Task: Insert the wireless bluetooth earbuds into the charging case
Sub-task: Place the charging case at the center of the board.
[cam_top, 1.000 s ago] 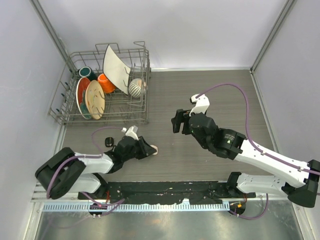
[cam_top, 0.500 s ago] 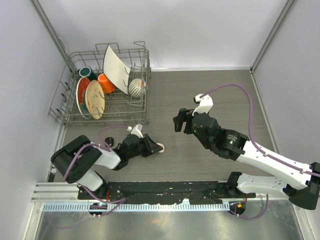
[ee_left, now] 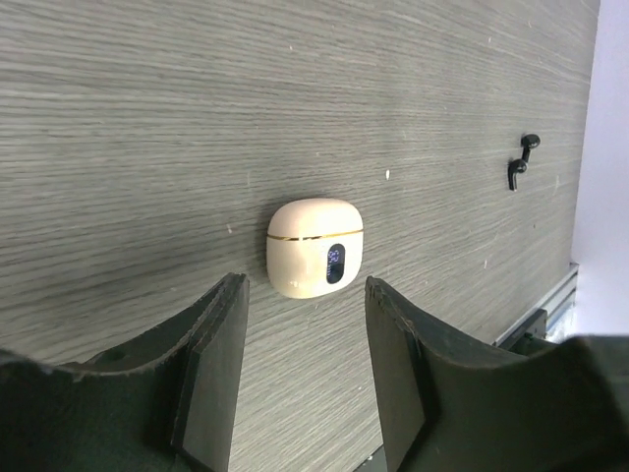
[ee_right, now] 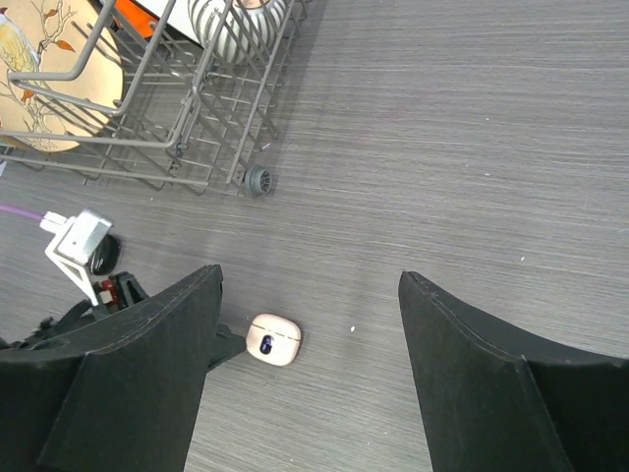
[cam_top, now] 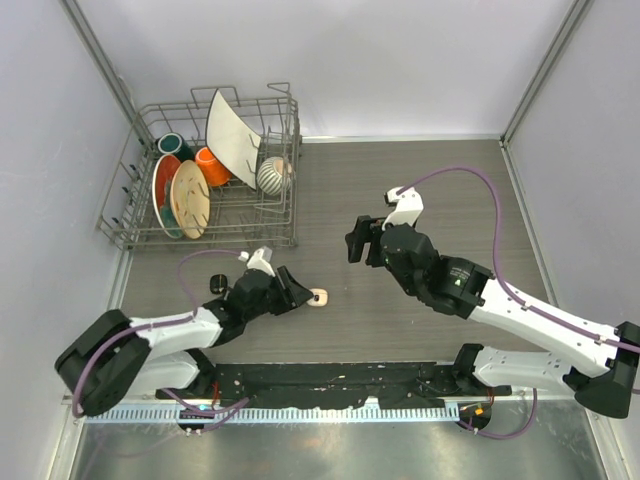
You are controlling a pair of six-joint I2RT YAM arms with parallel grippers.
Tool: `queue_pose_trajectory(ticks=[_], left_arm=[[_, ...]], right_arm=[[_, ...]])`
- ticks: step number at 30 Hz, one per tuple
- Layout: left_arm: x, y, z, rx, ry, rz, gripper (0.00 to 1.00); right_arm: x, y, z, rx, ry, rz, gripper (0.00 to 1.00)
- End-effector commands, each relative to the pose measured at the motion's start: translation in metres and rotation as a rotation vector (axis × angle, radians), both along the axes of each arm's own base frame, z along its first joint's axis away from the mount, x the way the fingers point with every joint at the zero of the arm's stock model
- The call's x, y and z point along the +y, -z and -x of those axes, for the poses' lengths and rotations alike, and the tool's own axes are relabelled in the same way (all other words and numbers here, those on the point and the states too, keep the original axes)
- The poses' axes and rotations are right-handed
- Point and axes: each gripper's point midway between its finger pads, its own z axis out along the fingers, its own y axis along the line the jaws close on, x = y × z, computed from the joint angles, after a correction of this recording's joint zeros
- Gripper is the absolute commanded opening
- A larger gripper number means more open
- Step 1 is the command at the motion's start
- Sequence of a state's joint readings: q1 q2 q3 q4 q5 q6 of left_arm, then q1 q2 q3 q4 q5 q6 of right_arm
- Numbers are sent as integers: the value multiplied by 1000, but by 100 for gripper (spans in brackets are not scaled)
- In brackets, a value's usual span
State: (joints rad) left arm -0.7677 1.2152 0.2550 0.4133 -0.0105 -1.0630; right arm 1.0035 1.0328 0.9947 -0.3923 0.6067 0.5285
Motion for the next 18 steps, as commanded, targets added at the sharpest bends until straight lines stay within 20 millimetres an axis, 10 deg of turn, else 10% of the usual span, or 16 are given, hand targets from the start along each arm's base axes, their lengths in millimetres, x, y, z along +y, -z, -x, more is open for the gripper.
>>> queue_pose_trajectory(ticks=[1,11,18], left_arm=[[24,-9,-2,-48,-41,-119,55],[81,-72,-3,-243,-194,-183,57],[135,-85,5,-311,-365,-250,99]], right_arm=[[9,-23,-7,-35,7,-83,78],[18,-13,-7,-3,-14,-88,78],[19,-13,-7,0,-15,-93,78]])
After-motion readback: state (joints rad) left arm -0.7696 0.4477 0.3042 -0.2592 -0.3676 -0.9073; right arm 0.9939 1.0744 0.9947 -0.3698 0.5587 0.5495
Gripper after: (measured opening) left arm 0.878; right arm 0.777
